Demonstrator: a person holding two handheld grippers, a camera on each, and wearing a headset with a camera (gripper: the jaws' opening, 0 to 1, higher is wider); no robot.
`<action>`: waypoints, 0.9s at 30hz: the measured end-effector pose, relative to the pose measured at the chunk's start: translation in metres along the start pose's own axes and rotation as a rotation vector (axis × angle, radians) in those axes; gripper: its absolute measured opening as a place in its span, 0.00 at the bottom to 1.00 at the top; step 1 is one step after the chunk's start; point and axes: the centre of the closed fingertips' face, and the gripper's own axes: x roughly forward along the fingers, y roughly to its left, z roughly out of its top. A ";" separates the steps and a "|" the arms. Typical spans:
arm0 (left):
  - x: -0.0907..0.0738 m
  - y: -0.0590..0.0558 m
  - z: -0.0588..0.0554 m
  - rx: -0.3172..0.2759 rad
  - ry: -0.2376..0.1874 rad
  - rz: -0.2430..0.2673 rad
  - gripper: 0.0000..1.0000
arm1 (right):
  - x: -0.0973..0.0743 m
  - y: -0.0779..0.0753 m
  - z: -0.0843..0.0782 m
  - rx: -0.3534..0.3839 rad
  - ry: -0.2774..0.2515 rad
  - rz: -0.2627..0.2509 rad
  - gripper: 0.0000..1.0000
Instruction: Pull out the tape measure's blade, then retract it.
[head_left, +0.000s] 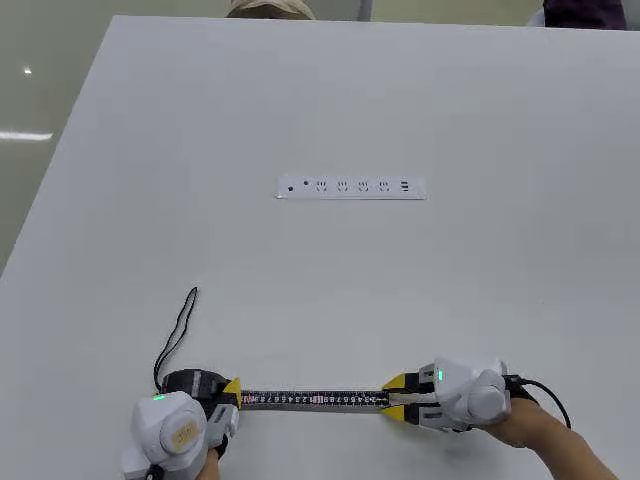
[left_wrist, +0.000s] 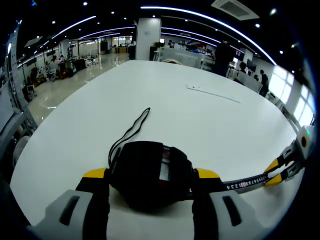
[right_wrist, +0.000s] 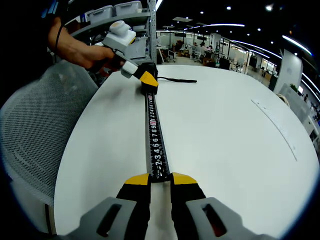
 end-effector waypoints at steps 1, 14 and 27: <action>0.000 0.000 0.000 -0.001 0.000 -0.002 0.64 | 0.000 0.000 0.000 -0.001 -0.001 0.001 0.13; 0.000 0.000 0.000 0.000 -0.001 -0.004 0.64 | 0.004 0.001 0.005 -0.006 -0.004 0.006 0.13; 0.000 0.000 0.001 -0.001 -0.001 -0.003 0.65 | 0.009 0.003 0.012 -0.010 -0.009 0.017 0.13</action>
